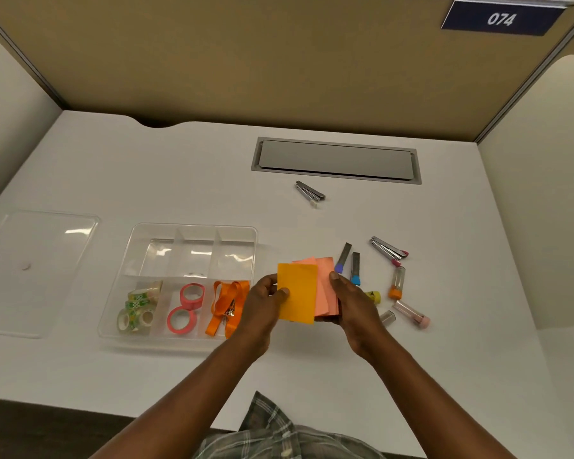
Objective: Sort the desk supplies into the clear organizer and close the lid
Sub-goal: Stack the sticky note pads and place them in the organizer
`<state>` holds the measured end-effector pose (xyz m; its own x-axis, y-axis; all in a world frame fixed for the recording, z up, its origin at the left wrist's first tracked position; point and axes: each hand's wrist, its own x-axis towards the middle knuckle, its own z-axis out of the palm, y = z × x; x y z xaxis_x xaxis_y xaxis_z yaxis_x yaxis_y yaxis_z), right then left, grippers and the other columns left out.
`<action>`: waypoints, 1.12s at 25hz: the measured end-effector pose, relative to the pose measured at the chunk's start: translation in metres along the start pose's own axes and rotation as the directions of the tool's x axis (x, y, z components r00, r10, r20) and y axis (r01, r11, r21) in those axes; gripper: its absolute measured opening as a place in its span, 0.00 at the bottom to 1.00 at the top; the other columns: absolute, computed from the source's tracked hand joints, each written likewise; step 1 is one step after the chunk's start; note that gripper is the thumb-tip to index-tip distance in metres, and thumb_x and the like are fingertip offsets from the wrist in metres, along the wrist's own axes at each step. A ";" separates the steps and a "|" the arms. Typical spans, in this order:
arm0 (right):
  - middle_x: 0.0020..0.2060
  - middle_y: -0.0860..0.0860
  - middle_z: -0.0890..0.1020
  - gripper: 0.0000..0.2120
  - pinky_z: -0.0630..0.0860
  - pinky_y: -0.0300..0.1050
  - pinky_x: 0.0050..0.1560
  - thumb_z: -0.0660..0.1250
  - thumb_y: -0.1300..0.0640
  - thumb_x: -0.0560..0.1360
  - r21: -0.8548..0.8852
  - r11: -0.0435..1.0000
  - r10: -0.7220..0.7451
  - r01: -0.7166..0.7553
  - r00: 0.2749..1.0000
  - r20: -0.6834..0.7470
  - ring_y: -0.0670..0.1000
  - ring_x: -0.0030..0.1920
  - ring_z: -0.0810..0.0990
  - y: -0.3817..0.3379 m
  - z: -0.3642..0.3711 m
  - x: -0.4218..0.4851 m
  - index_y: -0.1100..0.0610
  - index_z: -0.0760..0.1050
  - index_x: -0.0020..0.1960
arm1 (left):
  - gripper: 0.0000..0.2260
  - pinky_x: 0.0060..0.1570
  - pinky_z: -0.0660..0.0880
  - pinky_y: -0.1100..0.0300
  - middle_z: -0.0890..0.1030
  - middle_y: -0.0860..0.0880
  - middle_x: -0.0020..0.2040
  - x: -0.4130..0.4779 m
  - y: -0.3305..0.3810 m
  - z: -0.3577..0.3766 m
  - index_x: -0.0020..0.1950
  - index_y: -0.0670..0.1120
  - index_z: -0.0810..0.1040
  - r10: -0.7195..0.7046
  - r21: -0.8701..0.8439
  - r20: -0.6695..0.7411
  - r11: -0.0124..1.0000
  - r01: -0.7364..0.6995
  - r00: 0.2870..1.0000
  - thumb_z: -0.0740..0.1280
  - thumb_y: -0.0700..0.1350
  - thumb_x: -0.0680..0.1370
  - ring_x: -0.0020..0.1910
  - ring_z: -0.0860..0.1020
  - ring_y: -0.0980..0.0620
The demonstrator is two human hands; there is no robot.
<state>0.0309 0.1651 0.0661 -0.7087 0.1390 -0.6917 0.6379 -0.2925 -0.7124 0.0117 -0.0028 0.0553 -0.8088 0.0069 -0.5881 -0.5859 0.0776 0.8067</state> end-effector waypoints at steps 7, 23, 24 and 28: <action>0.61 0.55 0.78 0.15 0.72 0.42 0.54 0.58 0.54 0.83 -0.730 0.596 -0.320 0.335 0.933 0.166 0.52 0.57 0.77 0.043 -0.005 0.003 0.55 0.68 0.69 | 0.06 0.41 0.71 0.67 0.77 0.53 0.52 -0.013 -0.030 0.030 0.59 0.52 0.71 0.073 0.202 -0.109 0.978 -0.050 0.991 0.61 0.43 0.83 0.49 0.76 0.54; 0.58 0.52 0.81 0.12 0.78 0.39 0.56 0.58 0.60 0.83 -0.757 0.520 -0.418 0.396 0.891 0.178 0.49 0.55 0.79 0.101 -0.018 0.008 0.53 0.71 0.65 | 0.10 0.44 0.72 0.75 0.79 0.55 0.50 -0.020 -0.095 0.025 0.62 0.47 0.73 0.397 0.496 -0.031 0.803 -0.331 0.917 0.60 0.38 0.82 0.46 0.78 0.59; 0.57 0.52 0.81 0.11 0.78 0.41 0.56 0.58 0.59 0.83 -0.762 0.516 -0.421 0.391 0.890 0.172 0.48 0.53 0.79 0.099 -0.019 0.008 0.54 0.72 0.64 | 0.08 0.43 0.73 0.72 0.79 0.54 0.47 -0.019 -0.093 0.024 0.60 0.46 0.73 0.400 0.498 -0.023 0.800 -0.336 0.916 0.60 0.38 0.82 0.43 0.77 0.59; 0.55 0.54 0.82 0.12 0.74 0.37 0.48 0.60 0.56 0.83 -0.742 0.546 -0.474 0.389 0.874 0.110 0.48 0.48 0.78 0.076 -0.003 0.010 0.56 0.72 0.65 | 0.05 0.39 0.74 0.71 0.79 0.54 0.43 -0.020 -0.069 0.010 0.56 0.48 0.74 0.431 0.429 -0.112 0.834 -0.348 0.895 0.62 0.41 0.82 0.41 0.78 0.60</action>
<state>0.0733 0.1475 0.0041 -0.9545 0.1564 -0.2538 0.2961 0.5962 -0.7463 0.0691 0.0019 0.0110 -0.9824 -0.0716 -0.1725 -0.1853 0.4904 0.8516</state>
